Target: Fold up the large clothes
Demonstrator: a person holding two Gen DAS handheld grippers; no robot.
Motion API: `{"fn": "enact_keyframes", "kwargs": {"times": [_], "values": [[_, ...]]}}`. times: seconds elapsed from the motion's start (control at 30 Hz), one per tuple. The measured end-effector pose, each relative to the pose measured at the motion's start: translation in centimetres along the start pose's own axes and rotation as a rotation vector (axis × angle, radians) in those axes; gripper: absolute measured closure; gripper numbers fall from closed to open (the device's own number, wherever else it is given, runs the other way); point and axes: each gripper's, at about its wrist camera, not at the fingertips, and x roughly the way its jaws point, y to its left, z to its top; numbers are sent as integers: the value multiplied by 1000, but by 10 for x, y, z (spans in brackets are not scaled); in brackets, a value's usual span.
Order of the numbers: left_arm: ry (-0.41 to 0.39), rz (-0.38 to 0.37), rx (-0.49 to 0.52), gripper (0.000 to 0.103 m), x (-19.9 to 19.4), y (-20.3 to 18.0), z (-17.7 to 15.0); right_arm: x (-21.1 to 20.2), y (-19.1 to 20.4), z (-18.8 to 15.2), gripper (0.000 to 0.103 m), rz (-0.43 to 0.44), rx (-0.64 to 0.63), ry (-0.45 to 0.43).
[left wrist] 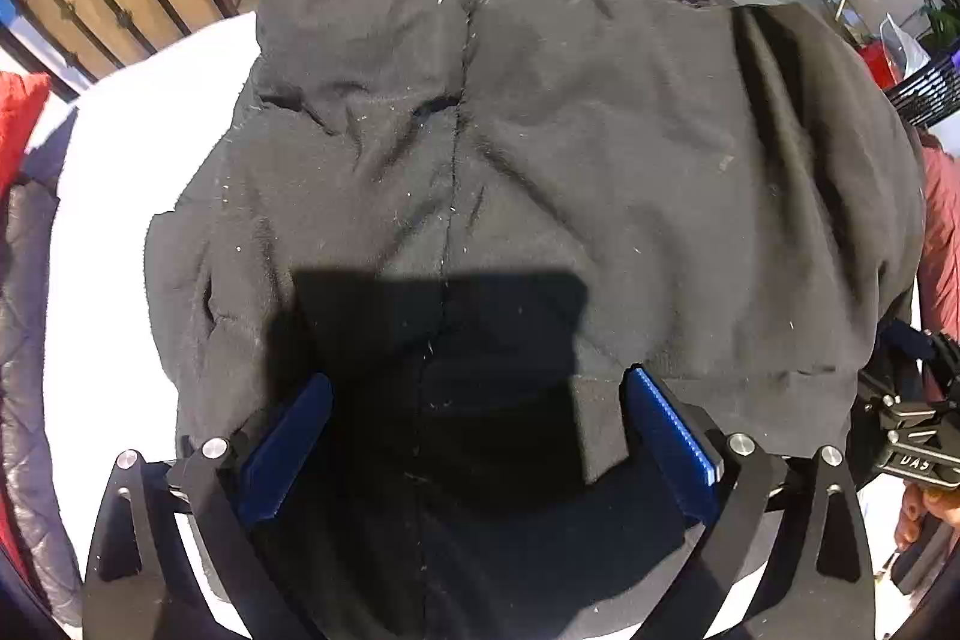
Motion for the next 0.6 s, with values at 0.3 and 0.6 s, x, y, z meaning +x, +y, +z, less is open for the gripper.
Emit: {"fn": "enact_keyframes", "kwargs": {"times": [0.3, 0.6], "values": [[-58, 25, 12, 6, -36, -1, -30, -29, 4, -16, 6, -20, 12, -19], [-66, 3, -57, 6, -57, 38, -45, -55, -39, -28, 6, 85, 164, -83]]}}
